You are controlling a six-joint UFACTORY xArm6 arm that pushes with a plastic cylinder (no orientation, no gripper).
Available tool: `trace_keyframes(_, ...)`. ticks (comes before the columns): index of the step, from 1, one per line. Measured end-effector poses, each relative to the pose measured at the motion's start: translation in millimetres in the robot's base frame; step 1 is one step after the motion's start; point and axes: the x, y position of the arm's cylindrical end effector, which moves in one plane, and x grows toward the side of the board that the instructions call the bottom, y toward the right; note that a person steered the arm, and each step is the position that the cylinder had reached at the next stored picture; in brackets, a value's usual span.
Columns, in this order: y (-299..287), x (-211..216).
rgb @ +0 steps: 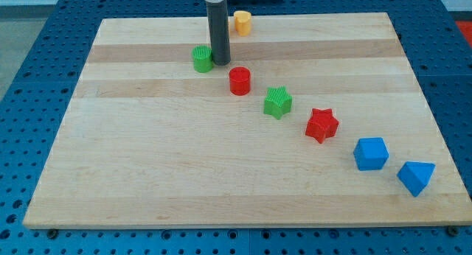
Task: Slide the yellow heart towards top left
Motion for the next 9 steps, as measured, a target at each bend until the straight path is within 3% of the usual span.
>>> trace_keyframes(2,32,-11)
trace_keyframes(5,102,-92)
trace_keyframes(9,44,-107)
